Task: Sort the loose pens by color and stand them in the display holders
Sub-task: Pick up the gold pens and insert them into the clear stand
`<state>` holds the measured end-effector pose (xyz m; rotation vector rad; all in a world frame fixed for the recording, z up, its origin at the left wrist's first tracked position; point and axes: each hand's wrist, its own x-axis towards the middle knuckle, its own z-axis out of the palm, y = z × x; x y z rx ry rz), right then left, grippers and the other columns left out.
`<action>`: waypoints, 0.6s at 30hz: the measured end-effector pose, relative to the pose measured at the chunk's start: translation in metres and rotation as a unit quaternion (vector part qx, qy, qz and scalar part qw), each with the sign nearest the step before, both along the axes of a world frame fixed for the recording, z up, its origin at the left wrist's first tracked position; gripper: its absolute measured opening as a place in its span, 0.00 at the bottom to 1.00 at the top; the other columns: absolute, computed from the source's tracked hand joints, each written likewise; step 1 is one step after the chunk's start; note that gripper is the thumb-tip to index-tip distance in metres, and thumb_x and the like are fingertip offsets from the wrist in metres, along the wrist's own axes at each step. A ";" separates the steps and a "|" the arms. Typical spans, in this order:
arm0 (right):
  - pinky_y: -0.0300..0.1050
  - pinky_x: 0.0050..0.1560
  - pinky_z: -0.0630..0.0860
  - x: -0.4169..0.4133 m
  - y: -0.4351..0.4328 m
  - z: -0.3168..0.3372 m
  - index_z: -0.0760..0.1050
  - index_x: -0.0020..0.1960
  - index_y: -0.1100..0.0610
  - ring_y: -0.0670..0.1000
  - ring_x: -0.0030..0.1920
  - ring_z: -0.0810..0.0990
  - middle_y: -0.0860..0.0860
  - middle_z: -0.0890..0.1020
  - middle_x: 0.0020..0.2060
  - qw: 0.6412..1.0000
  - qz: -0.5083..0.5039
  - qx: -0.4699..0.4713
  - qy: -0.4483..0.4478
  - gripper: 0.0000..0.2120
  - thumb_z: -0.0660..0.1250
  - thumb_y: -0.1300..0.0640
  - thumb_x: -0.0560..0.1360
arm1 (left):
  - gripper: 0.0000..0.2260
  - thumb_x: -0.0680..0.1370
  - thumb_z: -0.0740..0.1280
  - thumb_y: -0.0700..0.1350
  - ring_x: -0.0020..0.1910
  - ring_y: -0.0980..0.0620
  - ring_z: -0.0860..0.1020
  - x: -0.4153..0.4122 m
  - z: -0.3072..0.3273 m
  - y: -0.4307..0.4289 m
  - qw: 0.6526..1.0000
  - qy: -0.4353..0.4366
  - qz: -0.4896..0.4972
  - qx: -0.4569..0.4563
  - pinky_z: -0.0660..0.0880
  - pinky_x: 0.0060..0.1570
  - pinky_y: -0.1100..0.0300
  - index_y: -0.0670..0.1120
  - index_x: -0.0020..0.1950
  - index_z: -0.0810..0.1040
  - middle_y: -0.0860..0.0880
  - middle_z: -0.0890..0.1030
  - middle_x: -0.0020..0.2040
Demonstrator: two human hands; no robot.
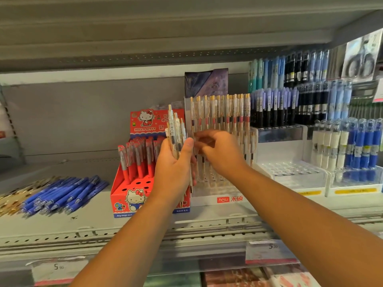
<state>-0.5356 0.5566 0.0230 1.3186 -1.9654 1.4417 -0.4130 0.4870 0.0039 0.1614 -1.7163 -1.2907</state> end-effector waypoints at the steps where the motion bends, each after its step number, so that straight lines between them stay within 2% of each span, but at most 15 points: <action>1: 0.40 0.54 0.79 -0.001 0.001 -0.001 0.81 0.60 0.55 0.38 0.45 0.80 0.47 0.85 0.50 1.000 -0.003 0.013 0.008 0.13 0.69 0.61 0.76 | 0.11 0.81 0.62 0.57 0.33 0.54 0.79 0.000 0.000 0.000 1.000 -0.001 0.001 -0.001 0.78 0.33 0.58 0.55 0.62 0.73 0.53 0.81 0.38; 3: 0.46 0.57 0.80 -0.002 0.004 -0.003 0.81 0.61 0.54 0.44 0.49 0.82 0.48 0.85 0.52 0.999 -0.002 0.046 0.019 0.14 0.67 0.63 0.77 | 0.11 0.81 0.61 0.55 0.31 0.52 0.79 0.000 0.000 0.000 1.000 -0.001 -0.003 0.002 0.77 0.30 0.57 0.54 0.62 0.72 0.50 0.81 0.38; 5: 0.49 0.56 0.80 -0.003 0.007 -0.005 0.81 0.61 0.52 0.46 0.50 0.83 0.48 0.85 0.51 0.997 -0.004 0.065 0.030 0.14 0.66 0.63 0.77 | 0.08 0.82 0.62 0.53 0.31 0.51 0.79 0.000 0.000 0.000 1.000 0.002 -0.001 -0.003 0.77 0.29 0.55 0.54 0.60 0.73 0.50 0.81 0.38; 7: 0.50 0.55 0.81 -0.001 0.010 -0.007 0.81 0.61 0.52 0.47 0.49 0.83 0.48 0.85 0.51 0.996 -0.011 0.072 0.051 0.14 0.65 0.61 0.78 | 0.07 0.81 0.64 0.51 0.38 0.48 0.80 -0.001 0.001 0.001 1.000 0.003 0.011 -0.010 0.80 0.38 0.47 0.55 0.59 0.74 0.49 0.82 0.41; 10: 0.47 0.54 0.80 0.003 0.013 -0.010 0.79 0.63 0.52 0.45 0.47 0.81 0.48 0.84 0.52 0.997 -0.007 0.053 0.060 0.15 0.63 0.60 0.79 | 0.07 0.81 0.65 0.48 0.43 0.45 0.79 0.000 0.002 0.001 1.000 0.006 0.015 -0.004 0.77 0.49 0.37 0.55 0.58 0.74 0.48 0.81 0.44; 12: 0.40 0.56 0.77 0.005 0.017 -0.009 0.75 0.68 0.54 0.42 0.52 0.79 0.47 0.81 0.56 1.000 0.025 0.008 0.012 0.17 0.62 0.59 0.80 | 0.07 0.80 0.65 0.48 0.44 0.45 0.79 0.001 0.003 0.002 1.000 0.004 0.017 -0.002 0.77 0.51 0.36 0.55 0.58 0.74 0.48 0.81 0.45; 14: 0.32 0.49 0.76 0.008 0.021 -0.006 0.74 0.67 0.53 0.39 0.51 0.79 0.44 0.81 0.53 0.992 0.094 -0.039 -0.073 0.16 0.63 0.59 0.80 | 0.08 0.80 0.66 0.49 0.45 0.45 0.79 0.002 0.002 0.003 1.000 0.004 0.012 -0.006 0.77 0.52 0.37 0.55 0.59 0.74 0.47 0.82 0.46; 16: 0.36 0.37 0.78 0.013 0.024 -0.002 0.77 0.60 0.51 0.42 0.46 0.82 0.46 0.84 0.48 0.962 0.197 -0.067 -0.178 0.12 0.64 0.61 0.79 | 0.09 0.80 0.66 0.49 0.44 0.47 0.79 0.004 0.002 0.003 1.000 0.001 0.000 -0.011 0.77 0.50 0.42 0.56 0.60 0.75 0.48 0.82 0.46; 18: 0.40 0.34 0.79 0.016 0.026 0.000 0.78 0.55 0.50 0.48 0.45 0.84 0.48 0.86 0.45 0.935 0.256 -0.072 -0.235 0.09 0.66 0.62 0.78 | 0.09 0.80 0.66 0.49 0.41 0.50 0.78 0.004 0.001 0.003 1.000 -0.004 -0.015 -0.017 0.76 0.46 0.46 0.55 0.61 0.75 0.51 0.81 0.43</action>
